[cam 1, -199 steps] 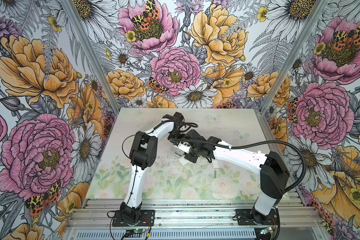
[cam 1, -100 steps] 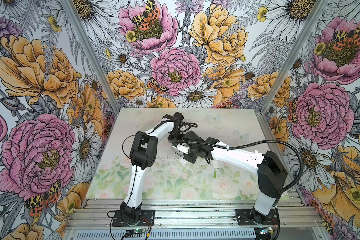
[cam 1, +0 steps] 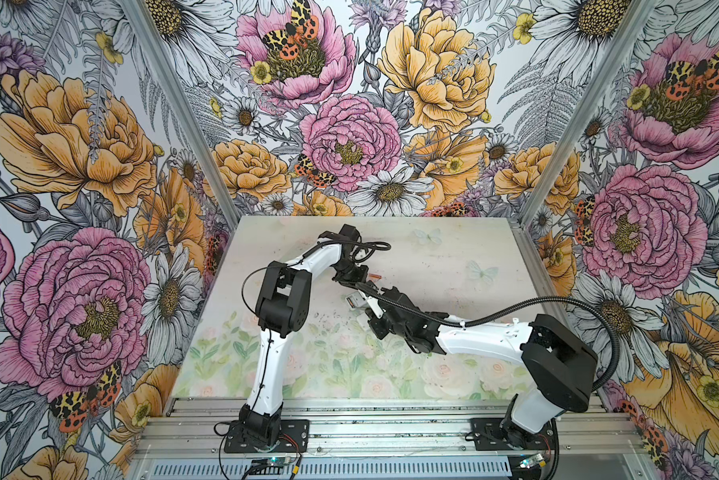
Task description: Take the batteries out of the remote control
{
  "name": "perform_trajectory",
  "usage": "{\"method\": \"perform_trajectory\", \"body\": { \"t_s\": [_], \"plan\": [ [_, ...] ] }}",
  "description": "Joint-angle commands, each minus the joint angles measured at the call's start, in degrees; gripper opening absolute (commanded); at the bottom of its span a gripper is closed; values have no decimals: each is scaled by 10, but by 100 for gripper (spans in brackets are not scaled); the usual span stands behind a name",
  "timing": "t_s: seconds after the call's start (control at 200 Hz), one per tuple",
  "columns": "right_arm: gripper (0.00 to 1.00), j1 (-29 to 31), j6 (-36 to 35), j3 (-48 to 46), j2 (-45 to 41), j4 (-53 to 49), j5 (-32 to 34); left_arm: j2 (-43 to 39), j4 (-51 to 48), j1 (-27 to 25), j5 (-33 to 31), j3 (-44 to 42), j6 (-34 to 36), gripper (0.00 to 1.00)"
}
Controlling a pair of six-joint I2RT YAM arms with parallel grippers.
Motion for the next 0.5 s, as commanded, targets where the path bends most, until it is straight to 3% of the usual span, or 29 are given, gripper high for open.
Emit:
{"method": "perform_trajectory", "body": {
  "t_s": [0.0, 0.245, 0.495],
  "plan": [
    [0, 1, 48, -15, 3, 93, 100, 21, -24, 6, 23, -32, -23, 24],
    [0, 4, 71, -38, -12, 133, 133, 18, -17, 21, 30, -43, -31, 24],
    [0, 7, 71, -26, -17, 112, 100, 12, -9, 25, 35, -44, -37, 24]
  ]
}}
